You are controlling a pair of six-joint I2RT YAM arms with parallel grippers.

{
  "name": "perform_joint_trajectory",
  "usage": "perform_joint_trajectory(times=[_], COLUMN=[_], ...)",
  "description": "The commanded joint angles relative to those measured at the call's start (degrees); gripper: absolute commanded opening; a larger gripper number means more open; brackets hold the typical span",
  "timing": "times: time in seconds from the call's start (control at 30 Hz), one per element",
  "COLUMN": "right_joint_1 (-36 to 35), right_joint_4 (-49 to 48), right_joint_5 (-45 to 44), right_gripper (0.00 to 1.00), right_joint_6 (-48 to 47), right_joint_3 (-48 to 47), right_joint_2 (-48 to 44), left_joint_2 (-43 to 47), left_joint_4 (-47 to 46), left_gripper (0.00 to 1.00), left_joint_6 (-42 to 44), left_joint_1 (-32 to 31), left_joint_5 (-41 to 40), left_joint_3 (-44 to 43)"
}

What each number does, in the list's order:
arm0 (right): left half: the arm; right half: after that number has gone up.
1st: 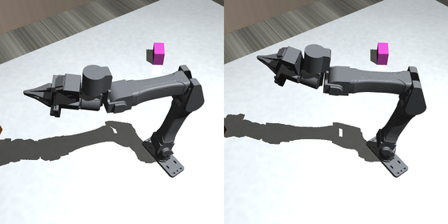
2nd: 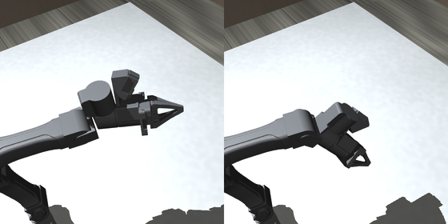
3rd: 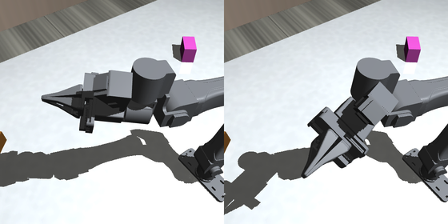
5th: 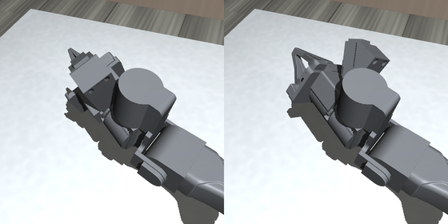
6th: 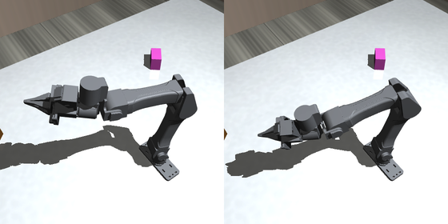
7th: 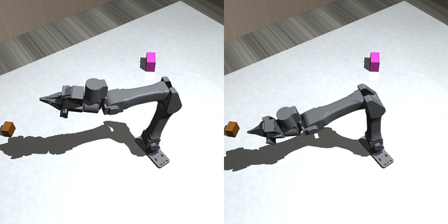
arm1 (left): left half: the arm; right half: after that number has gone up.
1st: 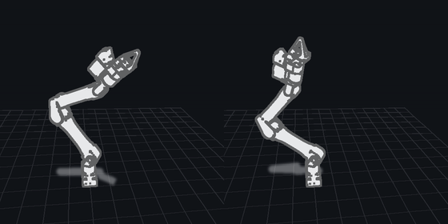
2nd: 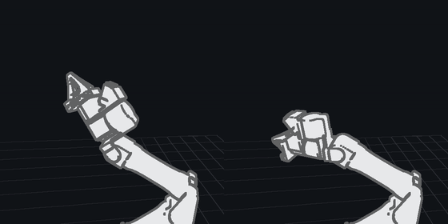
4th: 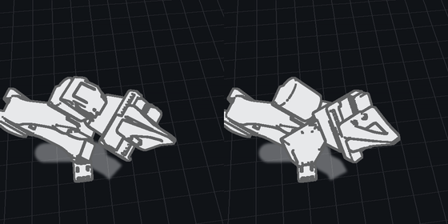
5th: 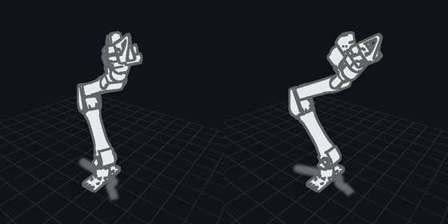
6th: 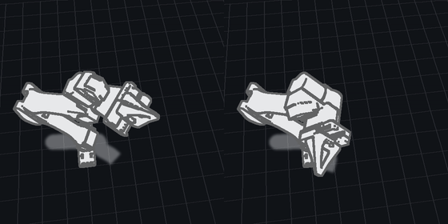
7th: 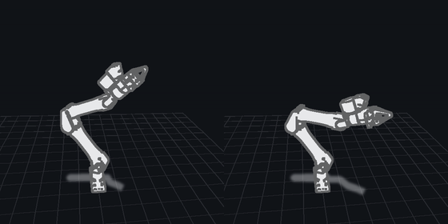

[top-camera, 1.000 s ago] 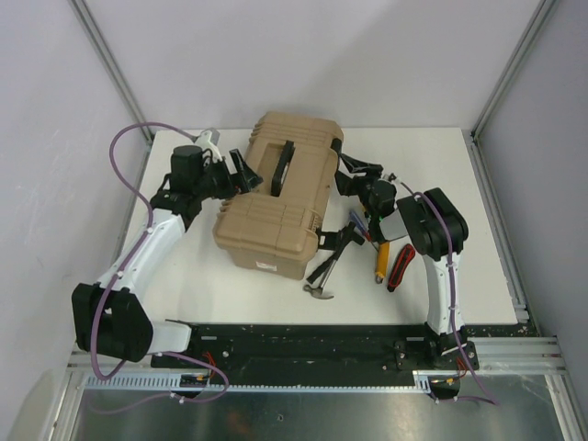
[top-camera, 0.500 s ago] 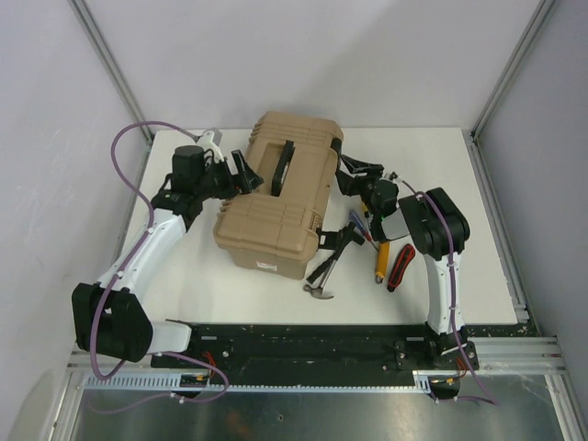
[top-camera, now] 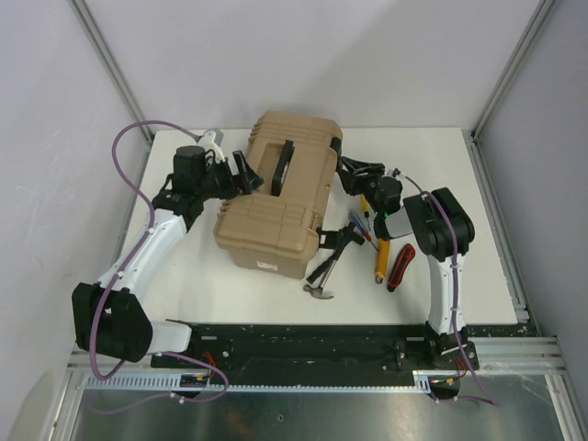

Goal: Pack the tool kit

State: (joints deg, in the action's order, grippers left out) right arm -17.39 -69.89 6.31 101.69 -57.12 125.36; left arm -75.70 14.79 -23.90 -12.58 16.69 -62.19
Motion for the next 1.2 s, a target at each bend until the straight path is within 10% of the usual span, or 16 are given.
perform_joint_trajectory(times=[0.0,0.57,0.9,1.17], right_joint_1=[-0.6,0.3,0.7,0.1], right_joint_4=[-13.4,8.2,43.7,59.5], right_joint_5=[3.9,5.3,-6.4,-9.8], right_gripper=[0.25,0.28,0.84,0.92], right_joint_6=[-4.2,-15.9,-34.9,-48.2], right_joint_3=[-2.6,-2.7,-4.4,-11.3], right_joint_2=[-8.4,-19.2,-34.0,-36.3], left_joint_2=[-1.7,-2.1,0.0,2.6], left_joint_4=[6.3,6.6,8.9,10.3], left_gripper=[0.91,0.91,0.91,0.94], left_joint_6=[0.8,1.8,3.1,5.0], left_joint_1=[-1.2,-1.2,-1.3,-1.2], left_joint_5=[0.6,-1.4,-5.4,-8.8], left_joint_3=[2.7,2.9,-1.2,-3.7])
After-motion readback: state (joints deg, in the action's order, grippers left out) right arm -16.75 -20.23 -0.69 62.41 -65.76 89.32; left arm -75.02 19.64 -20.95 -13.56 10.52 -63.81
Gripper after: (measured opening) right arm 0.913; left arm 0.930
